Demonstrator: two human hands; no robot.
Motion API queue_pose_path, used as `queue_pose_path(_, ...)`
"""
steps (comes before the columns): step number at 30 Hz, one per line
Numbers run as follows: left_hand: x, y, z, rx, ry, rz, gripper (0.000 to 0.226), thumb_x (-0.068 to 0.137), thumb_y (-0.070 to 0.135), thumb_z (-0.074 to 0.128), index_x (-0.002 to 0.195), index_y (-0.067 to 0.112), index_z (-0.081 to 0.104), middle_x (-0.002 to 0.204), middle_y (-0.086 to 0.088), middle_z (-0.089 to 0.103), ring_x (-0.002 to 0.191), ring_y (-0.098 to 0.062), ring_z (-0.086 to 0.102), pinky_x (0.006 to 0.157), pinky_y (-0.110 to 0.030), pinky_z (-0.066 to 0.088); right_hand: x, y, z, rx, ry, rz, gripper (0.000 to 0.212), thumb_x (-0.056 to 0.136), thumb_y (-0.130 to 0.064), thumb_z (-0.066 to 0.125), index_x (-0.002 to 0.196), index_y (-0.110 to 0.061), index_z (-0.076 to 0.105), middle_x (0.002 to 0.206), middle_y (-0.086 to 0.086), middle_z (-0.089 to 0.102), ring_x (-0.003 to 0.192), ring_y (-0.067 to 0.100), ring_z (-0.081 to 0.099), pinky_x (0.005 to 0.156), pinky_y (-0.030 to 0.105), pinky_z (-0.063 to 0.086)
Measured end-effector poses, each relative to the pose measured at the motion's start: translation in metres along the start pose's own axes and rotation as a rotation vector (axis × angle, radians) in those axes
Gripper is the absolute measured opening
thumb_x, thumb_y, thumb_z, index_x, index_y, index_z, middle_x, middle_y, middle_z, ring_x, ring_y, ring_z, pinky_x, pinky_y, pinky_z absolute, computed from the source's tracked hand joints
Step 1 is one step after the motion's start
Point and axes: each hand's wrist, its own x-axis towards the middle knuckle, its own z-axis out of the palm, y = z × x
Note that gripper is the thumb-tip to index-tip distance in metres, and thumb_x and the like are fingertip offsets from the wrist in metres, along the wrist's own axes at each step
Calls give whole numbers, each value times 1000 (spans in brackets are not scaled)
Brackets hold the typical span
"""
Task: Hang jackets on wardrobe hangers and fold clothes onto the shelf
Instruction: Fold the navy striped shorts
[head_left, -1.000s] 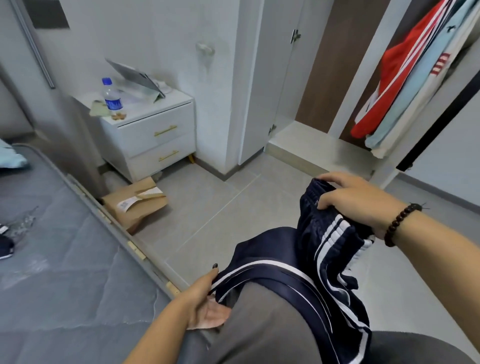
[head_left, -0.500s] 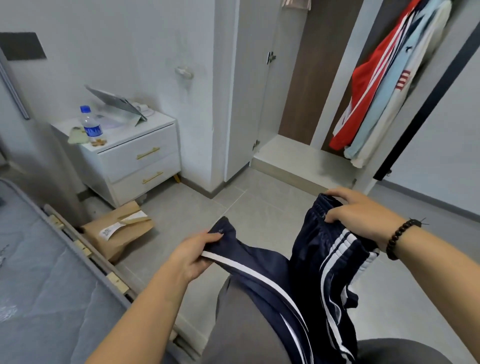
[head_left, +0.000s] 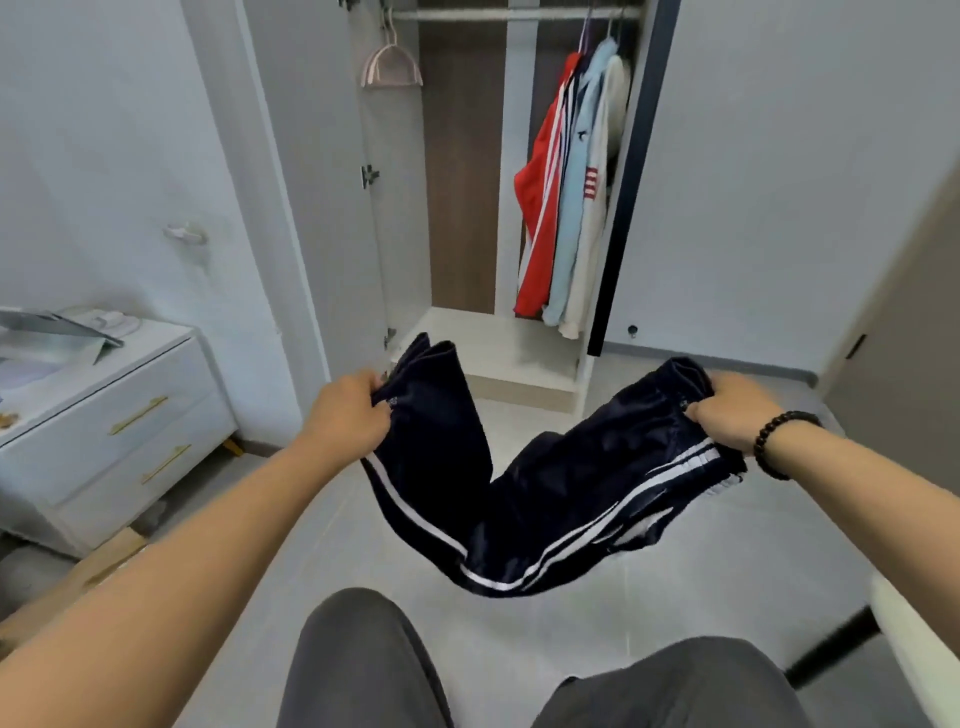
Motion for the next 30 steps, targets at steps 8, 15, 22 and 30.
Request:
queue_pose_path(8,9,-7,21,-353,-3,-305,12,93,10,45,82,10,49,83,-12,56,78,-28,52,68,-39,44,8,39,-8,17,183,94,39,94,-9,46,58,-11,32,56,6,37,51,19,34,46,28,23)
queue_pose_path(15,-31,59,53,-818,-384,-221,10,99,8,46,103,8,55,95,-15,65,85,-27,62,75,-39,49,-11,4,22,186,14,2,28,90,-15,54,67,-8,40,61,6,41,56,19,38,50,28,28)
queue_pose_path(22,-66,90,67,-891,-535,-55,12,97,5,49,88,13,50,80,-4,58,71,-14,56,64,-21,45,-35,-54,49,291,-82,-123,35,85,-15,59,62,-15,32,56,1,32,50,15,31,45,24,24)
queue_pose_path(30,-68,76,44,-986,-484,-15,12,97,4,49,88,13,52,75,-3,60,66,-13,58,61,-21,46,-50,-94,62,467,-225,-78,28,88,-20,56,63,-13,43,54,4,44,47,19,45,47,23,41)
